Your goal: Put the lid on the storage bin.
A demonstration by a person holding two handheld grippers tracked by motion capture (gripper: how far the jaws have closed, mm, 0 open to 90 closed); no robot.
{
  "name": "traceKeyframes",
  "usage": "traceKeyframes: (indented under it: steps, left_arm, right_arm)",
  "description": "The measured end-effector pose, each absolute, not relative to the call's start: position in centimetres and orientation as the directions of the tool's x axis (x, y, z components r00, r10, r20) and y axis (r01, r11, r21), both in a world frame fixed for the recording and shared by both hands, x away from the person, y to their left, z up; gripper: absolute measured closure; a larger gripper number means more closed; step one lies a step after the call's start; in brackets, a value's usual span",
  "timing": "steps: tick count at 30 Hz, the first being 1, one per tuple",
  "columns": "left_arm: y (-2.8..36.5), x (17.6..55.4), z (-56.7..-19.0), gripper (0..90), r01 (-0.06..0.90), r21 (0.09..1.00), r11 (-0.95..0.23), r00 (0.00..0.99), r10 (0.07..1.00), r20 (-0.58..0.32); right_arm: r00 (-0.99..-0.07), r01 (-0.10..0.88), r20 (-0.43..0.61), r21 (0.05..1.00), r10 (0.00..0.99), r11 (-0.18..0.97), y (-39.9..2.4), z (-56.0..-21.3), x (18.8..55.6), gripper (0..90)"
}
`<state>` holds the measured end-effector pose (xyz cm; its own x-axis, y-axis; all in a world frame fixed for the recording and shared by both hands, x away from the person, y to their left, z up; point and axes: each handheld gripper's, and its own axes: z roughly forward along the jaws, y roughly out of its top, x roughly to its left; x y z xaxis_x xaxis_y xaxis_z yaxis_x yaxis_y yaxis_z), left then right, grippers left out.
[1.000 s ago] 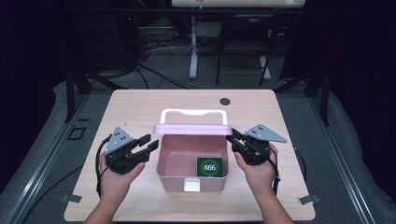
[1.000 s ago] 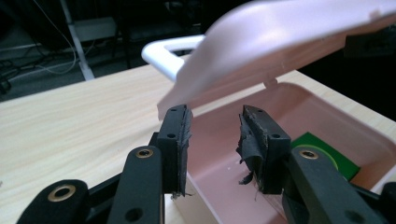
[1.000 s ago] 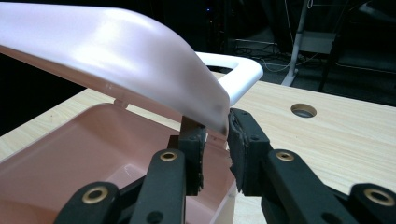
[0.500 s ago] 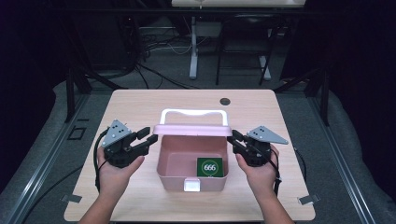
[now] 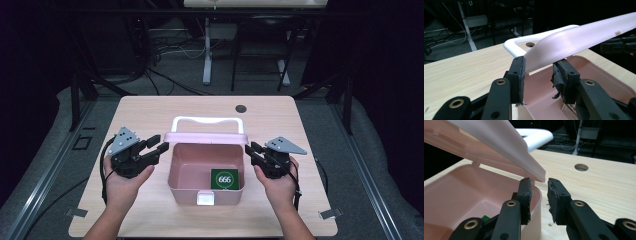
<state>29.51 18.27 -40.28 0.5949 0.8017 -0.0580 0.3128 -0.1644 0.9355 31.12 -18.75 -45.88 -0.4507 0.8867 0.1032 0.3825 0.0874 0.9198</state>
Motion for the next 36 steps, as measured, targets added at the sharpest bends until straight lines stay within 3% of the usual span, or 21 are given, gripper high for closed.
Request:
traceKeyframes:
  steps: [36]
  left_arm:
    - [18.5, 27.3, -43.1, 60.7, 0.336, 0.924, -0.184, 0.635, 0.768, -0.079]
  right_arm:
    - [-0.404, 0.418, 0.113, 0.906, 0.908, 0.073, -19.9, -47.0, 32.1, 65.6]
